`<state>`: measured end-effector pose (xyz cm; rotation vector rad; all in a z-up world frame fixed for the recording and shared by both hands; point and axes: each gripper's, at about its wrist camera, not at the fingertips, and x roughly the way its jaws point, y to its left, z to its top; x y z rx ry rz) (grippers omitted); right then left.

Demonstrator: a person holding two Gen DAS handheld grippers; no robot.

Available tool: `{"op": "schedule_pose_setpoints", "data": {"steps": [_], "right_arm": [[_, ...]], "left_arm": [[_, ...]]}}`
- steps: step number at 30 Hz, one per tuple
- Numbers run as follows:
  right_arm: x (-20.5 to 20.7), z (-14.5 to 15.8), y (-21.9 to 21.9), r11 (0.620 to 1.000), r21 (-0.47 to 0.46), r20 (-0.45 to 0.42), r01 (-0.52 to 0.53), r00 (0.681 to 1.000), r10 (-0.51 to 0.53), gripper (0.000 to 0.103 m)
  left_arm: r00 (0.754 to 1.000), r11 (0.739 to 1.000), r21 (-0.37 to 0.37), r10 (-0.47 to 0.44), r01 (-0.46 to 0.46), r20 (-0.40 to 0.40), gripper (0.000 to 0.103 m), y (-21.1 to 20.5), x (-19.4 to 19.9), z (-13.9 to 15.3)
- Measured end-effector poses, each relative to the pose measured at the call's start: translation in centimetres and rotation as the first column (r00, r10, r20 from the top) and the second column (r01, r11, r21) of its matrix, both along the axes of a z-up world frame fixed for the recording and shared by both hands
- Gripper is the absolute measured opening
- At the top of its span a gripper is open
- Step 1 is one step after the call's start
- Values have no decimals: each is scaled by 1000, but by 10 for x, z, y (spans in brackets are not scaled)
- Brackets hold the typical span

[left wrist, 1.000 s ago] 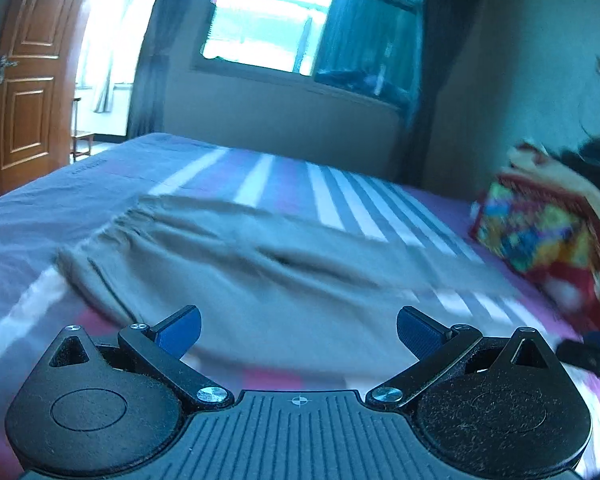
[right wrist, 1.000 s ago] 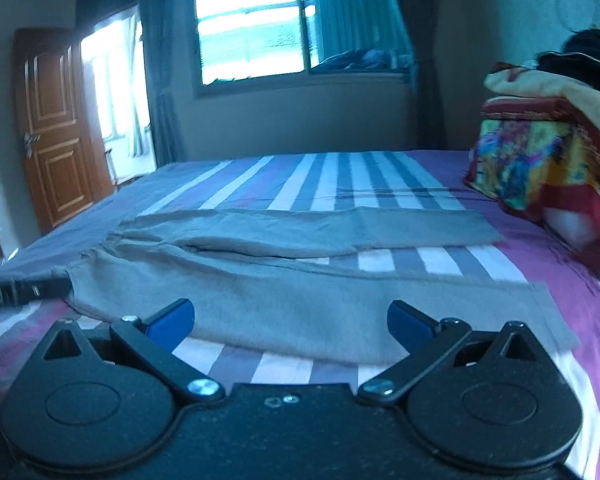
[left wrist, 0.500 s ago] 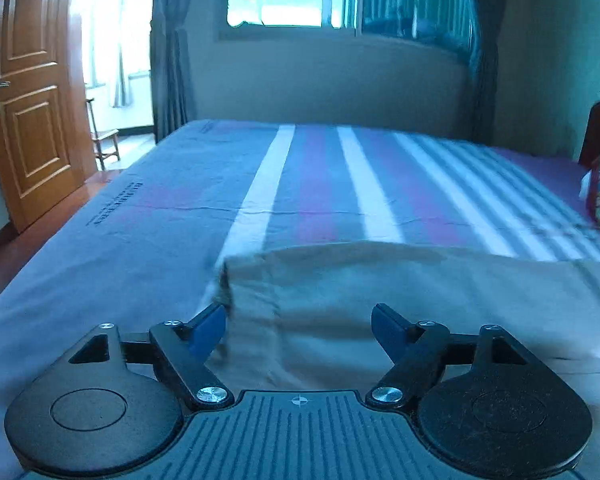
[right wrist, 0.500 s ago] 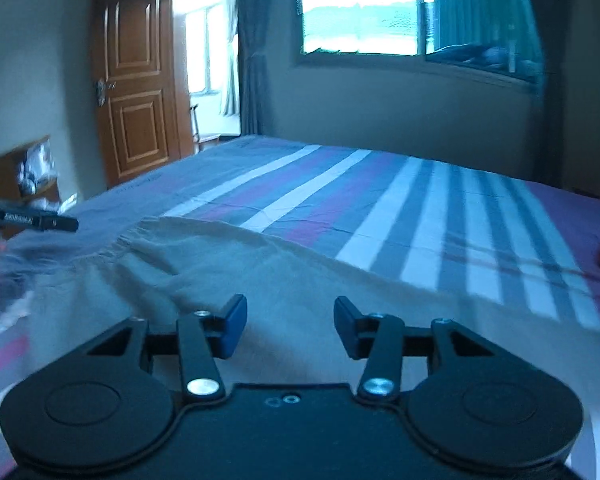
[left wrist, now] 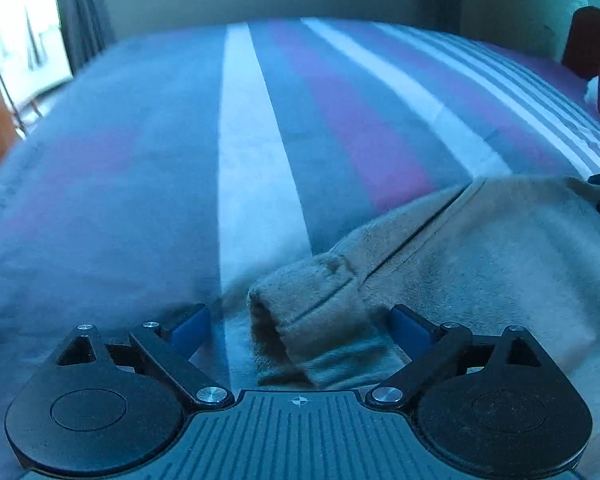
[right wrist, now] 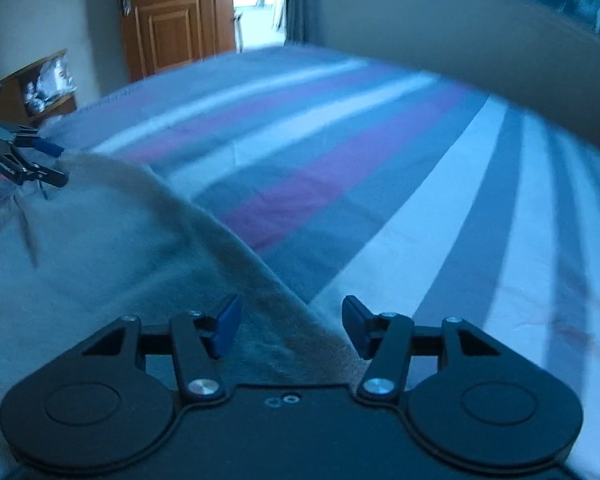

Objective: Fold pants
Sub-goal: 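Grasp the sweatpants waistband with the left tool while the right tool grasps the waistband edge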

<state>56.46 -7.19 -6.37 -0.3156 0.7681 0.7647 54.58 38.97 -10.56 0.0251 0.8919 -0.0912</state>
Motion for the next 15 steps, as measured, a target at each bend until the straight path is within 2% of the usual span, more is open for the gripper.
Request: {"op": "schedule_pose_setpoints", "data": {"steps": [2,3,4,5,6,7,8,10,11,13,15], "right_arm": [[9,-10,-3,999,16,-51,-37,998,38,58],[9,-12,-4,998,18,-56,-52,997,53,58],[9,-13,-5,998,21,-64,-63,996,64,56],[6,-12,-6,997,19,-65,-77,995,78,51],[3,-11,-7,995,17,-68,-96,993,97,44],[3,-11,-6,994,11,-71,-110,991,110,40],[1,-10,-6,993,-5,-67,-122,990,121,36],[3,-12,-2,992,-21,-68,-126,990,124,10],[-1,-10,-1,992,-28,-70,-127,990,124,5],[-10,-4,6,990,-75,-4,-116,993,116,4],[-23,14,4,994,-65,64,-93,993,97,4]], "left_arm": [[1000,1000,-20,-13,13,8,96,2,8,-4],[1000,1000,-23,-20,20,9,92,1,12,-5],[999,999,-32,-31,31,13,72,1,15,-4],[998,997,-57,-53,54,17,58,2,17,-2],[998,996,-58,-64,65,19,49,-1,18,-1],[997,996,-56,-70,71,13,33,-5,19,-1],[996,994,-75,-84,84,10,23,-9,19,-1],[996,996,-43,-80,82,25,18,-16,16,-1],[997,997,-45,-65,67,32,18,-17,14,2],[994,997,-31,-65,69,93,17,-17,-3,18],[985,996,-34,-76,82,154,17,-13,-26,37]]}}
